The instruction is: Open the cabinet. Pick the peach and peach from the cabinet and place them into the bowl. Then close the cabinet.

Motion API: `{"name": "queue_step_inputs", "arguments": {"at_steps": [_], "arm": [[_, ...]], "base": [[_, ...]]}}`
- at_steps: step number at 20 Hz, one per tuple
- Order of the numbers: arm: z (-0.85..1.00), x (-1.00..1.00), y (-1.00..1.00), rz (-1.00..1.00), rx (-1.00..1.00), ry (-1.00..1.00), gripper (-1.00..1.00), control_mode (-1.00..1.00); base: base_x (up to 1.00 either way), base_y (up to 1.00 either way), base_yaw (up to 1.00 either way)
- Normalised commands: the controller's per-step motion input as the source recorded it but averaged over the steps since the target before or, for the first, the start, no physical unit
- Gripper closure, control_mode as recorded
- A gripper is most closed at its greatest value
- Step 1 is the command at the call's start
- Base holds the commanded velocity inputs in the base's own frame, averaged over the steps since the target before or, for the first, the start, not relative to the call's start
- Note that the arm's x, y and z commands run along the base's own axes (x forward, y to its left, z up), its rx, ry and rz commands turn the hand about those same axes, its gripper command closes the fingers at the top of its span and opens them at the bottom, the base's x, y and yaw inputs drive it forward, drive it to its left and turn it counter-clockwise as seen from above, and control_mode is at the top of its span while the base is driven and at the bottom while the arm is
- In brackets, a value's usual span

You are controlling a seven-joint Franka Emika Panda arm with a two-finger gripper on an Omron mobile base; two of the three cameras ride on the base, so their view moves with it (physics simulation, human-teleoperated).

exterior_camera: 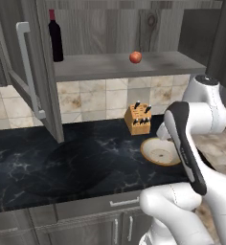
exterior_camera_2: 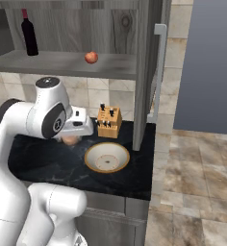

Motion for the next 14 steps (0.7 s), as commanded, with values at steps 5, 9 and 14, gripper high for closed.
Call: {"name": "queue_step_inputs", "arguments": {"at_steps": [5, 9, 14], "arm": [[-0.29, 0.12, -0.25, -0.09, -0.02, 0.09, 1.00, -1.00], [-0.34, 0.31, -0.13, -0.07, -0.02, 0.02, 1.00, -1.00], [-0.33, 0.32, -0.06, -0.06, 0.00, 0.00, 1.00, -1.00]], "base": [[0.00, 0.00, 0.00], [0.00, 0.00, 0.00], [0.00, 0.00, 0.00]]}}
